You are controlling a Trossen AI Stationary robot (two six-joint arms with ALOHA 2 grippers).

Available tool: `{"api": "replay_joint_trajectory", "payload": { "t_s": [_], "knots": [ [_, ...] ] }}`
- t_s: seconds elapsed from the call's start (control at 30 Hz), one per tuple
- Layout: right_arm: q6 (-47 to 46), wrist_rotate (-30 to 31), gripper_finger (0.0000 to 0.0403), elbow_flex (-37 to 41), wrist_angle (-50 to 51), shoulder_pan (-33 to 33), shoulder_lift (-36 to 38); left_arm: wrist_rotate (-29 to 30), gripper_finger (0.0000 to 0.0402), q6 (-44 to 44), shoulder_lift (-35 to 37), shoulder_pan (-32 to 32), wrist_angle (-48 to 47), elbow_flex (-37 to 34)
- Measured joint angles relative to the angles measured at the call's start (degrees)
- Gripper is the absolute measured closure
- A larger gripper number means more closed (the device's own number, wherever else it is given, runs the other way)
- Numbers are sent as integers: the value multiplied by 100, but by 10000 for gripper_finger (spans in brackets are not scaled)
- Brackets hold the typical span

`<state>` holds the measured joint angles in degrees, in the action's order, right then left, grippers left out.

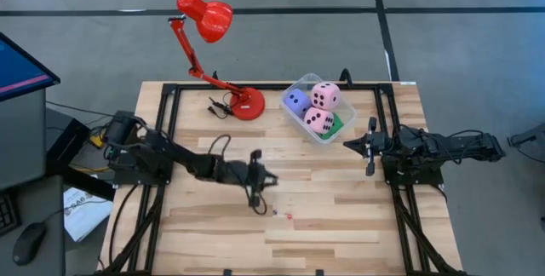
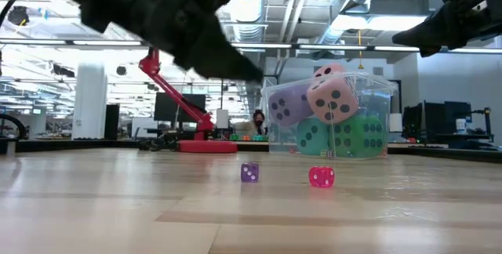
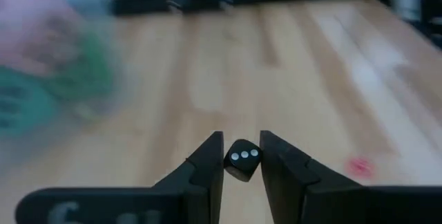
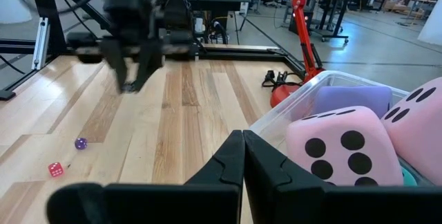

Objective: Pick & Place Dice
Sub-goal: Put the small black dice into the transparent bin

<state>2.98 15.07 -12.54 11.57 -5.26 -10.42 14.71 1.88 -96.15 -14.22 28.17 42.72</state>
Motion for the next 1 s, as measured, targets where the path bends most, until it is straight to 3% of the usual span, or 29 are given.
{"api": "replay_joint_trajectory", "payload": {
  "t_s": [0.17,0.6,0.8,1.0],
  "knots": [
    [0,0,403,0,-3,1,-1,395,330,-338,241,644,341,0],
    [2,1,403,0,-15,5,0,421,330,-298,253,1914,1701,34],
    [55,2,403,-2,-151,9,1,200,330,-301,79,2068,1664,635],
    [61,2,403,0,-151,9,0,89,330,-330,-605,2096,1574,1342]
  ]
}}
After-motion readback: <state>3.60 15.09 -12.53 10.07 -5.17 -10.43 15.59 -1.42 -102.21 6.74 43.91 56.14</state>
